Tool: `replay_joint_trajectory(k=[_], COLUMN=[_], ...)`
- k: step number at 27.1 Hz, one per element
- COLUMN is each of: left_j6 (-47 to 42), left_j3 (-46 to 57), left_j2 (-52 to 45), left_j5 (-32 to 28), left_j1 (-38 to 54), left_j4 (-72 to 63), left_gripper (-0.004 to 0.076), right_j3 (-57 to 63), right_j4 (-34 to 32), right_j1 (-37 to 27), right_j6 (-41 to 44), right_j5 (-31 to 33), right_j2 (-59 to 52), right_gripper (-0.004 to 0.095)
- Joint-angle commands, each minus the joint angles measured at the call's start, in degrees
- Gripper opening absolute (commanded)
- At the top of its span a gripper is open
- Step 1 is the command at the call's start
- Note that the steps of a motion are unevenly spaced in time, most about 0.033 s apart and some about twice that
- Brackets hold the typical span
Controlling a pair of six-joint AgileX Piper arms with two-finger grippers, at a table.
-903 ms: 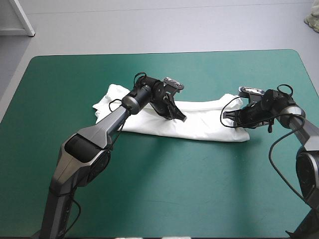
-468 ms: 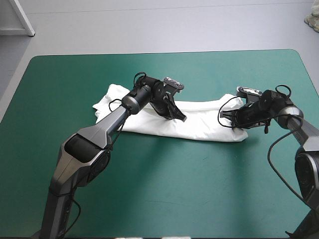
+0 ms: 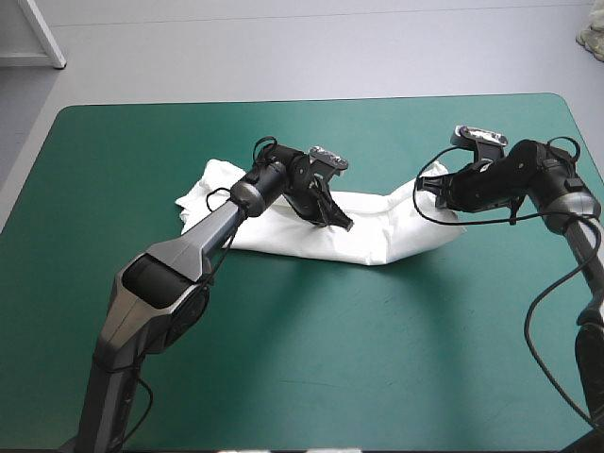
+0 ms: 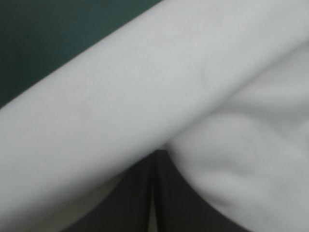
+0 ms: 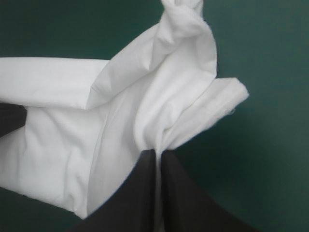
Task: Fold the cloth
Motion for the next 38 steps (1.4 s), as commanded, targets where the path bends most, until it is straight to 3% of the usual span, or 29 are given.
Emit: replay_joint_trajectory(k=[1,10,23,28,32,35,38], left_j6=[-0.25,0.13,0.01,-0.56,-1.13,1.22,1.22], left_j3=[-0.26,-0.26,-1.34,-5.33,-7.25,-7.25,-4.18], left_j2=[-0.92,-0.92,-2.46,-7.12,-13.99,-19.80,-25.69], left_j5=[-1.00,-1.00,-0.65,3.15,6.91,14.04,14.77], left_j1=[-0.76,-0.76,-0.42,0.31,1.79,5.60,11.04], left_j4=[-1.34,-1.34,0.63,7.80,9.23,9.69,10.65], left_gripper=[0.0019,0.0019,0.0019,0.0019,0.0019,0.0019,0.0019], right_j3=[-5.85,-13.89,-20.12,-20.22,-21.77,-27.06,-34.58], right_j4=[1.39,1.10,4.38,5.88,11.44,11.48,11.48], right_j1=[0.68,5.26,5.29,5.43,7.07,11.37,15.28], right_j6=[0.43,3.11,4.25,3.24,-0.91,-0.89,-0.78], right_j5=[1.46,3.04,3.69,3.57,3.68,4.20,5.68], right_j2=[-3.22,-3.22,-2.65,-1.85,-0.09,3.56,8.30], right_gripper=[-0.0016,-0.0016,-0.0017,-0.0017,-0.0016,-0.0015,-0.0015])
